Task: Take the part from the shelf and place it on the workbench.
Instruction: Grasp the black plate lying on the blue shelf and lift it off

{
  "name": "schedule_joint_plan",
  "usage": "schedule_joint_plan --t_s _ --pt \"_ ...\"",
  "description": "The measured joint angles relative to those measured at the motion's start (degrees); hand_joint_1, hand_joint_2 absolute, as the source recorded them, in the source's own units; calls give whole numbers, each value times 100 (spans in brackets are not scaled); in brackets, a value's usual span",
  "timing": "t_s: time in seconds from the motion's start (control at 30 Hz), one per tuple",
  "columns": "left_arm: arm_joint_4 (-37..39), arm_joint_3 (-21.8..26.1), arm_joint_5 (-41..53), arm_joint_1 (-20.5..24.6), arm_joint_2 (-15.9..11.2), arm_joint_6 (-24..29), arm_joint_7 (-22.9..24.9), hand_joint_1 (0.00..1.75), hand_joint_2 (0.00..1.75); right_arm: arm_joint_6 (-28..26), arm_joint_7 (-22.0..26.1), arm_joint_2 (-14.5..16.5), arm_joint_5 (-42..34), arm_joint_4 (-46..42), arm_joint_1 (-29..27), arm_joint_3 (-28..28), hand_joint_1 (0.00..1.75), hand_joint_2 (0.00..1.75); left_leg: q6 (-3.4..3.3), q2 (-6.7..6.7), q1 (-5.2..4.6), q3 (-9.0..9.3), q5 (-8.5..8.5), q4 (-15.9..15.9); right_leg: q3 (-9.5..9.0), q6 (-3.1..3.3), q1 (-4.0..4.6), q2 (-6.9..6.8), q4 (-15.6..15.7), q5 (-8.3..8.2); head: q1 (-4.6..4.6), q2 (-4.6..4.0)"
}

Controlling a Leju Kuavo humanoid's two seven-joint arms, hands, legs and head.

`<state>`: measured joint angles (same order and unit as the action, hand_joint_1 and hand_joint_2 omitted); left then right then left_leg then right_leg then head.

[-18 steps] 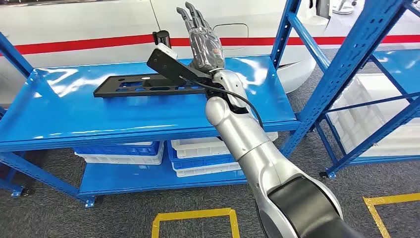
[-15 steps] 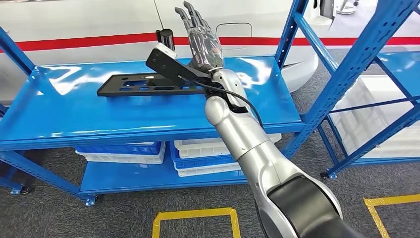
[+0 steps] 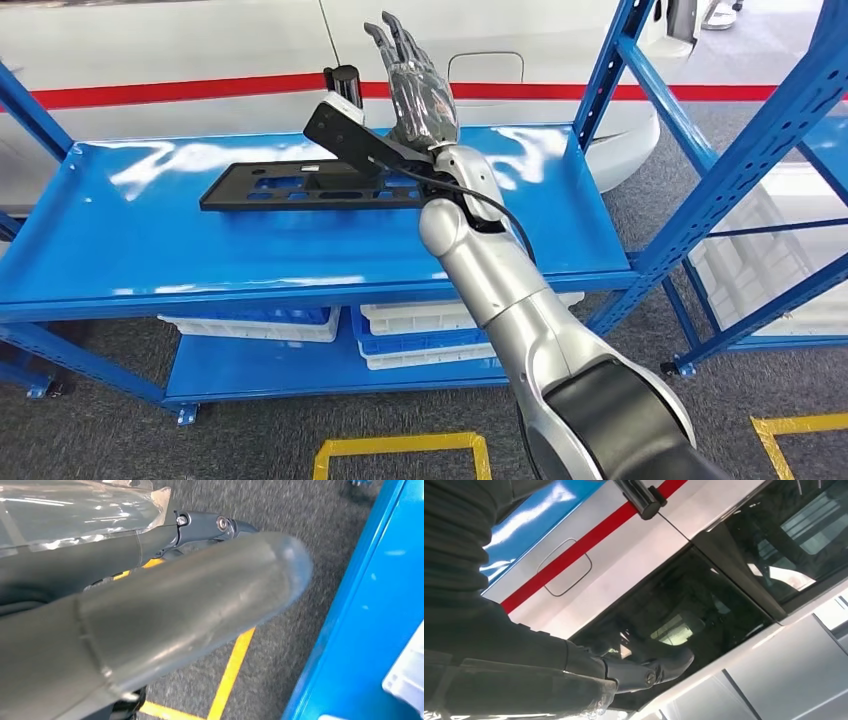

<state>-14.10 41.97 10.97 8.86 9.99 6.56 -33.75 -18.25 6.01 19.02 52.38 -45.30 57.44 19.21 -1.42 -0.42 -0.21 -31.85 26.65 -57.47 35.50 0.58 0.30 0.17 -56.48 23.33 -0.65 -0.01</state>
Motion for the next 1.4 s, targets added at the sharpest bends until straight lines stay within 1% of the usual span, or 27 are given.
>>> schedule_joint_plan --t_s 0.07,0.1,0.2,0.23,0.27,0.33,0.37,0.4,0.43,0.47,0.57,0.6,0.7,0.73,0.77,0.8,0.83,0.87,0.93,1.0,1.1,1.17,1.23,1.27,1.3,1.33,1.4 --pt "-2 0 0 2 3 0 -1 0 0 -15 2 11 6 -4 1 -1 0 175 45 9 19 -120 16 -262 -115 55 -60 6 54 -1 -3 0" --pt "-2 -1 3 6 3 0 -2 0 0 -19 3 19 14 -5 4 -1 0 175 78 13 38 -279 68 -537 -175 86 -84 8 75 17 -8 -1" --pt "-2 -2 10 4 4 2 -2 0 0 -20 -12 25 39 -4 -25 0 0 175 209 19 110 -954 424 -1514 -281 151 -87 10 83 113 -16 -1" --pt "-2 -2 10 0 2 3 -2 0 0 -20 -19 24 43 -3 -42 0 0 175 246 22 136 -1093 460 -1611 -315 146 -90 18 82 148 -15 -1" --pt "-2 -2 9 -2 -1 3 -2 0 0 -20 -22 24 44 -3 -53 0 0 175 273 26 160 -1113 347 -1483 -354 130 -95 28 78 184 -17 -1" --pt "-2 -2 8 -2 -8 7 -2 0 0 -18 -26 25 45 -4 -61 0 0 175 304 41 204 -875 -181 -740 -452 79 -109 44 68 274 -17 -1" --pt "-2 -2 8 1 -10 9 -2 0 0 -15 -26 25 45 -5 -60 0 0 175 303 52 207 -720 -358 -350 -497 44 -103 47 58 320 -19 -1" --pt "-3 -1 7 6 -11 13 -3 0 0 -13 -26 24 41 -9 -57 0 0 175 276 63 199 -601 -426 -90 -522 6 -93 49 57 360 -20 -1" --pt "-3 -1 7 8 -11 15 -4 0 0 -11 -25 24 31 -21 -60 1 0 175 232 68 187 -532 -427 38 -541 -37 -76 50 49 389 -20 -1" --pt "-3 1 3 9 -10 17 -5 0 0 -11 -17 22 15 -40 -66 0 0 175 178 69 169 -504 -360 55 -556 -78 -52 51 29 405 -21 -1" --pt "-2 3 -9 1 -6 28 -10 0 0 -14 9 18 -40 -142 -77 -12 0 175 35 50 157 -390 -372 70 -524 -160 -33 43 -158 500 -18 -1" --pt "-3 7 -11 3 -5 37 -13 0 0 -14 11 14 -50 -178 -70 -18 0 175 -1 44 153 -350 -361 77 -400 -163 -42 38 -385 575 -12 -1" --pt "-4 51 -20 4 -7 60 -18 0 0 13 15 -5 -57 -240 -88 -28 0 175 -72 29 131 -264 -271 81 291 -131 -56 31 -1434 863 5 -1" --pt "-4 74 -23 -4 -7 63 -18 0 0 39 14 -10 -57 -253 -113 -29 0 175 -77 21 122 -225 -231 80 468 -138 -57 31 -1610 889 7 -1" --pt "-4 98 -26 -11 -7 66 -18 0 0 66 14 -11 -58 -268 -137 -30 0 175 -75 12 115 -178 -189 79 547 -162 -56 31 -1579 824 9 -1" --pt "-4 117 -29 -19 -4 67 -18 0 0 90 13 -8 -58 -288 -151 -31 0 175 -66 3 109 -122 -145 79 518 -200 -54 30 -1339 659 9 -1" --pt "-4 130 -32 -22 -3 67 -18 0 0 102 13 -4 -58 -309 -155 -31 0 175 -53 -5 105 -64 -101 78 409 -237 -52 27 -960 433 9 -1" --pt "-4 138 -34 -22 -1 68 -18 0 0 105 13 -1 -58 -328 -153 -31 0 175 -31 -9 99 -4 -55 76 290 -244 -44 20 -567 222 6 -1" --pt "-4 143 -40 -20 -1 69 -18 0 0 111 12 4 -58 -353 -148 -30 0 175 31 -19 91 57 24 85 117 -153 -9 0 -111 36 13 -1" --pt "-3 147 -55 -21 1 70 -18 0 0 126 8 16 -59 -372 -148 -30 0 175 96 -15 88 88 51 67 39 -23 5 -2 -37 31 19 1" --pt "-4 167 -104 -24 4 73 -8 0 0 166 2 34 -60 -399 -125 -30 0 175 157 7 112 -20 77 -227 -125 68 -57 8 24 29 20 0" --pt "-4 207 -137 -28 4 84 12 0 0 176 1 35 -72 -401 -95 -24 0 175 204 13 125 -323 198 -763 -205 136 -61 3 40 77 15 0" --pt "-3 262 -147 -55 -1 141 46 0 0 177 -6 35 -94 -390 -82 -11 0 175 260 16 141 -743 439 -1375 -267 193 -46 4 39 139 12 -1" --pt "-2 287 -149 -82 -11 187 79 0 0 177 -11 35 -108 -381 -83 -3 0 175 279 19 147 -917 512 -1545 -304 205 -38 13 38 174 12 -1" --pt "-2 308 -148 -113 -26 230 135 0 0 177 -16 35 -122 -373 -84 8 0 175 288 21 149 -1014 484 -1550 -345 205 -31 25 37 209 10 -1" --pt "-2 329 -145 -147 -44 265 222 0 0 178 -18 35 -138 -367 -84 20 0 175 283 23 150 -1012 322 -1358 -395 199 -26 40 36 246 9 -1" --pt "1 376 -131 -222 -83 298 456 0 0 179 -18 34 -168 -363 -83 39 0 175 226 23 139 -777 -241 -583 -510 174 -14 59 39 327 10 -1"
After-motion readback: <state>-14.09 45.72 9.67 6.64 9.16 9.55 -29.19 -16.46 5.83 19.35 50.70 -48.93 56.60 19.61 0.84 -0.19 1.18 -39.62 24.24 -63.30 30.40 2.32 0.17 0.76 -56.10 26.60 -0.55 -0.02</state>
